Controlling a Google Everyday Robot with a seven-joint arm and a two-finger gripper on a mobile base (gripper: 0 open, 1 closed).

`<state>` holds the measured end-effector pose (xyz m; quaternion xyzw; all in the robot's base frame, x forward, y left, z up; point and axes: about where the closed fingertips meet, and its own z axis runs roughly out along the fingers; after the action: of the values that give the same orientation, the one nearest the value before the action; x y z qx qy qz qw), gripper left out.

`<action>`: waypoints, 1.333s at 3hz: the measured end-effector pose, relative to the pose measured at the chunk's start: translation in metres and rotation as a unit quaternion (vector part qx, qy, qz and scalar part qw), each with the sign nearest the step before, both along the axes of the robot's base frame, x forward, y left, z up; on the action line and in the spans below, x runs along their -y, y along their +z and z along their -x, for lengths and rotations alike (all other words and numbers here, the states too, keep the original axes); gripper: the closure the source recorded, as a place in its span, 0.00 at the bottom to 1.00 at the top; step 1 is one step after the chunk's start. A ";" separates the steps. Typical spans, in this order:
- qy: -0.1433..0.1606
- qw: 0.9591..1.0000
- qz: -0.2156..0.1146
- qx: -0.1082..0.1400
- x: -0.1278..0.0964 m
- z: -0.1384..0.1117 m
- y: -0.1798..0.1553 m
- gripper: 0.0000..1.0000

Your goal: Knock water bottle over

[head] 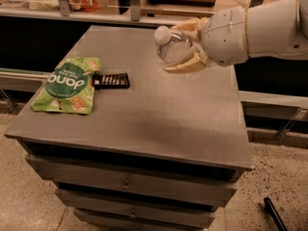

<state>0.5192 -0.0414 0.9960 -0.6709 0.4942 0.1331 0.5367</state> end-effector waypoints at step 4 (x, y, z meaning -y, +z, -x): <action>0.155 0.909 0.370 0.112 -0.032 -0.003 -0.110 1.00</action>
Offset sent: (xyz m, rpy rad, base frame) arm -0.0070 0.0338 -0.0936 -0.6939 -0.3292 0.5112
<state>0.5227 -0.0091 0.8864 -0.9000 0.3347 -0.0536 0.2741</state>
